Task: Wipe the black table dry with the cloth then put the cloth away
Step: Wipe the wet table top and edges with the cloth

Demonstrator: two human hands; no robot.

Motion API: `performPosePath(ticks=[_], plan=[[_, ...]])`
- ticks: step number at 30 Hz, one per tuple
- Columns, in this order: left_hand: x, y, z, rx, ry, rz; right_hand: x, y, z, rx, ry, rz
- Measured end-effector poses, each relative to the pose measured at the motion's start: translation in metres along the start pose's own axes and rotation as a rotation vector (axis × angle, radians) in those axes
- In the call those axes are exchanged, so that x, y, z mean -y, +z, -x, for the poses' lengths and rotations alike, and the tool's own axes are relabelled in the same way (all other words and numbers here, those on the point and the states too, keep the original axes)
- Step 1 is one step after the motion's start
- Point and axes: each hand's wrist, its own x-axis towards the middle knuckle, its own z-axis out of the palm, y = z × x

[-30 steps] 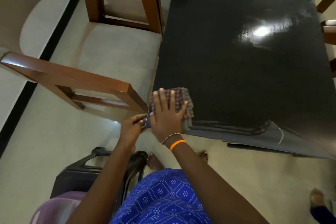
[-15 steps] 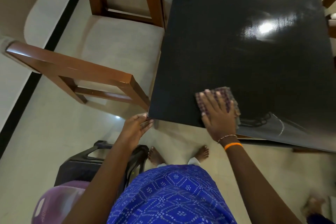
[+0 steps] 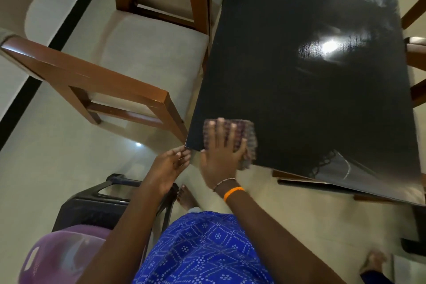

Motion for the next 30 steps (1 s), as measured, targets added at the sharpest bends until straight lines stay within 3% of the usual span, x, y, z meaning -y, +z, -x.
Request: performPosePath(ticks=[4, 8, 11, 21, 30], plan=[[0.008, 0.000, 0.009, -0.038, -0.019, -0.095, 0.036, 0.006, 0.000, 0.034, -0.280, 0.066], [0.023, -0.002, 0.004, -0.055, -0.023, -0.087, -0.001, 0.007, -0.001, 0.006, -0.541, 0.110], [0.032, 0.013, 0.003, -0.026, -0.033, -0.133, -0.038, 0.006, 0.002, -0.018, -0.594, 0.146], [0.088, 0.114, 0.020, 0.220, -0.067, -0.466, -0.227, -0.010, 0.050, -0.080, -0.326, 0.208], [0.133, 0.193, 0.042, 0.407, -0.045, -0.580, -0.415, -0.037, 0.104, -0.035, 0.170, 0.103]])
